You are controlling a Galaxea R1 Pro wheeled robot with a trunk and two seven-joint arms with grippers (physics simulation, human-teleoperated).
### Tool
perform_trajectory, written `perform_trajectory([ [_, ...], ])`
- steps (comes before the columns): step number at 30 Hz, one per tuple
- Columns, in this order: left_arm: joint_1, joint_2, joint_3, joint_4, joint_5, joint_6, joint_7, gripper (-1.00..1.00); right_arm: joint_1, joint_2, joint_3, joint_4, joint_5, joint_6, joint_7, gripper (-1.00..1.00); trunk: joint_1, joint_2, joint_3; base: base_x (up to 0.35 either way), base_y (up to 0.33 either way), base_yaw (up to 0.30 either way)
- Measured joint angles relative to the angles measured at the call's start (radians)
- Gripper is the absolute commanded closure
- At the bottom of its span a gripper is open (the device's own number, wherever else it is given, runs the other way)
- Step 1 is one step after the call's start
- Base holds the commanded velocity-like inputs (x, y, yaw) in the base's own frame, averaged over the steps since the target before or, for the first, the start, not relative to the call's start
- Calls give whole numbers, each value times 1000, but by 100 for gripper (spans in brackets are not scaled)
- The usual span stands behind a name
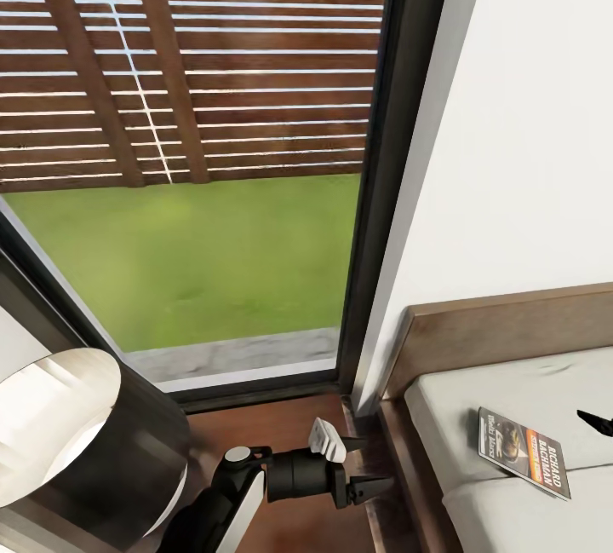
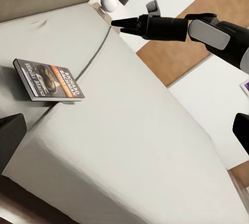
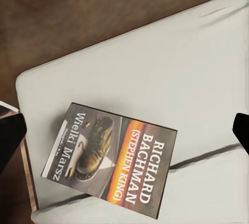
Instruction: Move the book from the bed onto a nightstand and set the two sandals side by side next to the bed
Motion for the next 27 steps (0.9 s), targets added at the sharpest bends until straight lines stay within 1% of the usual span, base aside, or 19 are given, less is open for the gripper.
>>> perform_trajectory([
  [7,0,0,0,1,1,0,0,-100,-1,1,2,2,0,1,-8,-100,0,0,0,0,0,0],
  [9,0,0,0,1,1,0,0,-100,-2,1,3,17,0,1,-24,-100,0,0,0,0,0,0],
  [10,0,0,0,1,1,0,0,-100,-3,1,4,40,1,1,-50,-100,0,0,0,0,0,0],
  [11,0,0,0,1,1,0,0,-100,-8,2,6,91,5,2,-124,-100,0,0,0,0,0,0],
  [12,0,0,0,1,1,0,0,-100,-14,2,7,113,4,2,-159,-100,0,0,0,0,0,0],
  [13,0,0,0,1,1,0,0,-100,-23,2,9,129,5,2,-186,-100,0,0,0,0,0,0],
  [16,0,0,0,1,1,0,0,-100,-38,3,15,152,5,2,-219,-100,0,0,0,0,0,0],
  [18,0,0,0,1,1,0,0,-100,-45,3,17,159,5,3,-231,-100,0,0,0,0,0,0],
  [27,0,0,0,1,1,0,0,-100,-48,4,20,162,4,5,-233,-100,0,0,0,0,0,0],
])
